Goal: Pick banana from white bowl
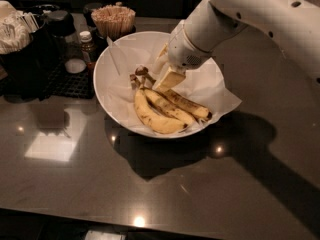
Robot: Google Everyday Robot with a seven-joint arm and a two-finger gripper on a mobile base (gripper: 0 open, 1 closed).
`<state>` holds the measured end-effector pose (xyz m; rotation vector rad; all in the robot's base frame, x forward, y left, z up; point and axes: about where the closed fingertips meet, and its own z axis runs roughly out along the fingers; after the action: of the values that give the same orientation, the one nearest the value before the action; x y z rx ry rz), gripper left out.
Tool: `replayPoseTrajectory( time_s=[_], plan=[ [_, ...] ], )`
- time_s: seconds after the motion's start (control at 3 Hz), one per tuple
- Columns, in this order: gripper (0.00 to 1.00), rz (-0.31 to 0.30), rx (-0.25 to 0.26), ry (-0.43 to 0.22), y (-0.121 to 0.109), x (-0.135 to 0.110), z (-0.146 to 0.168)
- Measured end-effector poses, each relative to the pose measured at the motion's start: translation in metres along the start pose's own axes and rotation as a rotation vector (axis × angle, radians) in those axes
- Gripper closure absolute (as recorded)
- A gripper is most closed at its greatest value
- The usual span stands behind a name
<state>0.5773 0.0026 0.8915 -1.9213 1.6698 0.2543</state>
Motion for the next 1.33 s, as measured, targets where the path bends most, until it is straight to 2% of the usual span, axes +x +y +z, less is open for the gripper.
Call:
replayPoseTrajectory(
  time_s=[0.33, 0.67, 1.0, 1.33],
  plan=[
    [0.75, 0.027, -0.012, 0.012, -0.003, 0.007, 0.007],
    [0.77, 0.048, -0.025, 0.020, -0.008, 0.010, 0.015],
    [0.59, 0.067, -0.021, 0.029, -0.012, 0.013, 0.017],
    [0.36, 0.079, -0.020, 0.034, -0.015, 0.015, 0.018]
  ],
)
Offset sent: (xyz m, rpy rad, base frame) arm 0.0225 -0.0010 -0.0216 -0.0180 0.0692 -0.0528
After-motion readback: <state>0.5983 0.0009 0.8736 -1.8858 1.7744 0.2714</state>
